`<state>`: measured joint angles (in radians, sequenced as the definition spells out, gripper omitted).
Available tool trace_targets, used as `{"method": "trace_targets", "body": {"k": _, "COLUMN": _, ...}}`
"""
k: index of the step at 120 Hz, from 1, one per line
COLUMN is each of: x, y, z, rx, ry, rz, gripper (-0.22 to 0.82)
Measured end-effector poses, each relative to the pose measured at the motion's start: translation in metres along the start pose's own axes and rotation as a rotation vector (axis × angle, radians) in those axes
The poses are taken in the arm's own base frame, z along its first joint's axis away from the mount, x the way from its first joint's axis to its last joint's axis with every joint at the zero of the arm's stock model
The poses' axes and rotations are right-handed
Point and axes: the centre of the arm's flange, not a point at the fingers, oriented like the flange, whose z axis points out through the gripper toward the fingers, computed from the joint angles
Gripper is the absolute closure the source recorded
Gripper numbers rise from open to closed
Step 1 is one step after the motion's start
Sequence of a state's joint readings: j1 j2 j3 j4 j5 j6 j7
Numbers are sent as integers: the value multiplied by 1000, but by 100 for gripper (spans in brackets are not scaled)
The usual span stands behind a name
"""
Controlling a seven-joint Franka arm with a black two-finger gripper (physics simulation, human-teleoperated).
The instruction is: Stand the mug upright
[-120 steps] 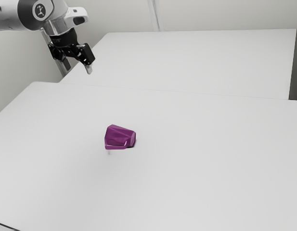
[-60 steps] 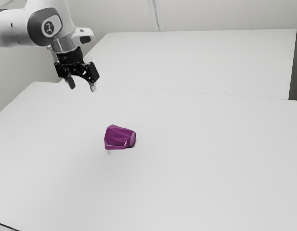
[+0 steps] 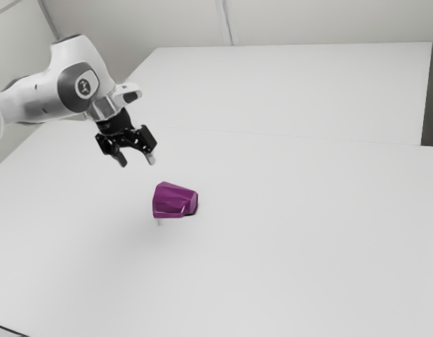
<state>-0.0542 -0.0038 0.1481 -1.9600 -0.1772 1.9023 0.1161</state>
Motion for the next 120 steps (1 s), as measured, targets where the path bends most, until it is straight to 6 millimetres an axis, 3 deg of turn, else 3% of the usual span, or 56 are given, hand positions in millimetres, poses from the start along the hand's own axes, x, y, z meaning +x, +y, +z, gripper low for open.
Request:
{"method": "trace_targets", "body": {"k": 18, "x": 6, "y": -11, "z": 27, "rx": -83, "ry": 4, "rz": 14, "gripper": 0}}
{"method": "trace_targets", "body": {"k": 50, "x": 8, "y": -55, "z": 53, "rx": -175, "ry": 32, "rz": 38, "gripper": 0}}
{"method": "trace_targets", "body": {"k": 91, "x": 14, "y": -86, "z": 84, "rx": -319, "ry": 83, "rz": 150, "gripper": 0}}
{"method": "trace_targets", "body": {"k": 120, "x": 21, "y": -119, "z": 111, "rx": -428, "ry": 81, "rz": 215, "gripper": 0}}
